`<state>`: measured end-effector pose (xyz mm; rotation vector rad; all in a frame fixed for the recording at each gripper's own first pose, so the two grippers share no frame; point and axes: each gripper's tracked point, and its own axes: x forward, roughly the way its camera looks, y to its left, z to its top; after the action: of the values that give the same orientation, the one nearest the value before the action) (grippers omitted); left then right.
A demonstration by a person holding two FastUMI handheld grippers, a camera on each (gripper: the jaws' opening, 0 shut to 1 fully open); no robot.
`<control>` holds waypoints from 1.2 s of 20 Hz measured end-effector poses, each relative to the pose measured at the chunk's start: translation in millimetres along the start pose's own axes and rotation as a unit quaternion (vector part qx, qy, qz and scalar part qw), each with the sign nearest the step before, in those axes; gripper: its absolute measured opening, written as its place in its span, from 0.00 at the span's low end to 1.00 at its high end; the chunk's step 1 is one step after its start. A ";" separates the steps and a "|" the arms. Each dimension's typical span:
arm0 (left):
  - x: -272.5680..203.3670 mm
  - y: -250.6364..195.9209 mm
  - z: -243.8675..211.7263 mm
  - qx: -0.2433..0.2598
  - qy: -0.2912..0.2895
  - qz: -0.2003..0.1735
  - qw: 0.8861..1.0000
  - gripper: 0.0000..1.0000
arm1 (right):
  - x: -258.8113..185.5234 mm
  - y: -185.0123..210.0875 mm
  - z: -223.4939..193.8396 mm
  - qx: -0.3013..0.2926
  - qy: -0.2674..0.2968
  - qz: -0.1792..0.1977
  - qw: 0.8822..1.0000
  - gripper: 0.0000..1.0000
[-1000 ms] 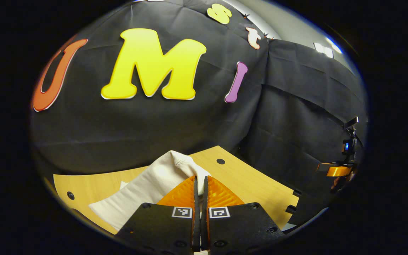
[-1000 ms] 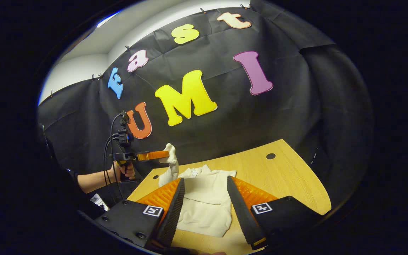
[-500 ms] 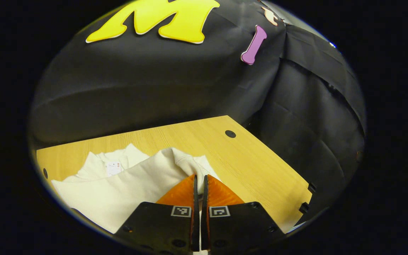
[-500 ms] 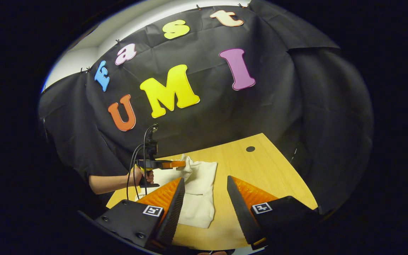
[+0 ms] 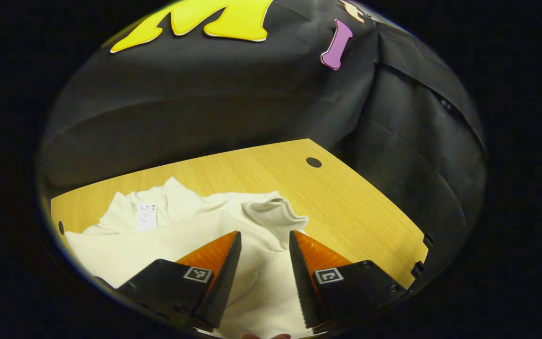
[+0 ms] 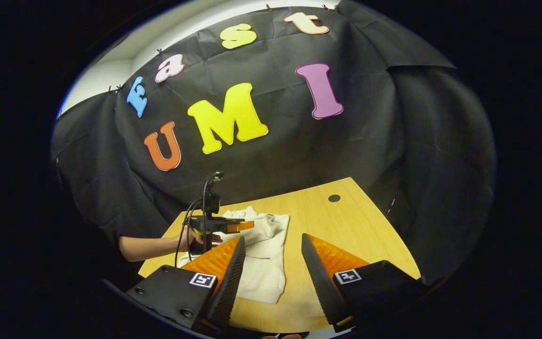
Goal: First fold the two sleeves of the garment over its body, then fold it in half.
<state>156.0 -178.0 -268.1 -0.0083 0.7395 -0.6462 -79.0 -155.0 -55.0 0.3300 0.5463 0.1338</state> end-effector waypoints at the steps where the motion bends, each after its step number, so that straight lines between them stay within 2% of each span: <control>1: -9.1 5.9 1.0 -0.003 -0.007 0.012 1.000 0.92 | 5.4 5.2 -0.4 -0.004 0.002 0.005 1.000 0.76; 2: -23.2 12.3 2.5 -0.005 -0.018 0.026 0.999 0.89 | 10.5 10.7 -0.4 -0.009 0.003 0.009 1.000 0.77; 3: -33.8 20.1 6.4 -0.005 -0.032 0.044 0.998 1.00 | 15.8 14.6 -0.4 -0.015 0.004 0.012 1.000 0.80; 5: -64.2 30.2 15.5 -0.011 -0.063 0.076 0.995 1.00 | 28.9 24.7 1.2 -0.036 0.003 0.016 0.999 0.83; 6: -80.9 35.7 19.3 -0.016 -0.080 0.093 0.992 1.00 | 37.1 29.5 1.5 -0.044 0.003 0.016 0.999 0.88; 7: -97.6 42.8 23.6 -0.022 -0.098 0.112 0.989 1.00 | 41.8 37.1 1.6 -0.055 0.002 0.019 0.998 0.91; 8: -116.7 49.1 28.9 -0.030 -0.121 0.136 0.983 1.00 | 47.2 45.7 2.1 -0.068 0.000 0.024 0.997 0.86; 9: -135.3 57.8 32.9 -0.037 -0.142 0.165 0.975 1.00 | 52.7 51.8 0.7 -0.083 -0.001 0.025 0.996 0.92; 10: -154.2 63.6 36.7 -0.040 -0.158 0.187 0.969 1.00 | 58.6 59.7 -0.4 -0.094 -0.002 0.030 0.995 0.93; 12: -187.2 60.4 39.5 -0.043 -0.178 0.207 0.961 0.99 | 69.9 73.7 -5.6 -0.105 0.005 0.039 0.994 0.95; 13: -202.8 60.0 35.8 -0.049 -0.180 0.214 0.959 0.98 | 76.1 81.2 -10.0 -0.104 0.011 0.044 0.994 0.96; 14: -213.2 64.2 29.6 -0.058 -0.177 0.220 0.958 0.98 | 81.5 82.9 -15.2 -0.104 0.018 0.045 0.993 0.90; 15: -221.9 70.3 17.8 -0.067 -0.173 0.223 0.957 0.99 | 87.0 84.3 -21.7 -0.103 0.028 0.045 0.993 0.95; 17: -242.2 83.8 -19.2 -0.082 -0.156 0.234 0.956 0.98 | 97.5 82.4 -34.8 -0.104 0.047 0.035 0.993 0.95; 18: -248.1 86.9 -39.4 -0.092 -0.136 0.237 0.958 0.98 | 101.4 81.8 -42.7 -0.105 0.058 0.033 0.992 0.91; 19: -255.4 92.1 -58.1 -0.099 -0.121 0.243 0.957 0.99 | 104.6 79.4 -50.8 -0.108 0.068 0.028 0.991 0.92; 20: -262.5 96.7 -72.9 -0.102 -0.110 0.249 0.957 0.99 | 106.7 76.9 -59.4 -0.112 0.081 0.025 0.990 0.97; 21: -268.0 99.3 -86.8 -0.105 -0.099 0.253 0.957 0.98 | 108.9 74.5 -68.4 -0.114 0.093 0.021 0.989 0.97; 22: -274.2 100.7 -97.9 -0.108 -0.090 0.254 0.957 0.98 | 110.6 69.5 -76.4 -0.113 0.106 0.015 0.988 0.93; 23: -279.8 100.0 -112.3 -0.113 -0.078 0.253 0.958 0.98 | 113.7 64.5 -85.2 -0.105 0.119 0.007 0.987 0.98; 24: -283.0 99.7 -127.2 -0.118 -0.065 0.251 0.958 0.99 | 115.5 58.9 -94.8 -0.097 0.134 -0.001 0.986 0.98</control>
<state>-26.9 85.2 -209.3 -0.0792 0.6536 -0.0684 -33.6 -49.5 -167.3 0.1211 0.7929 0.2300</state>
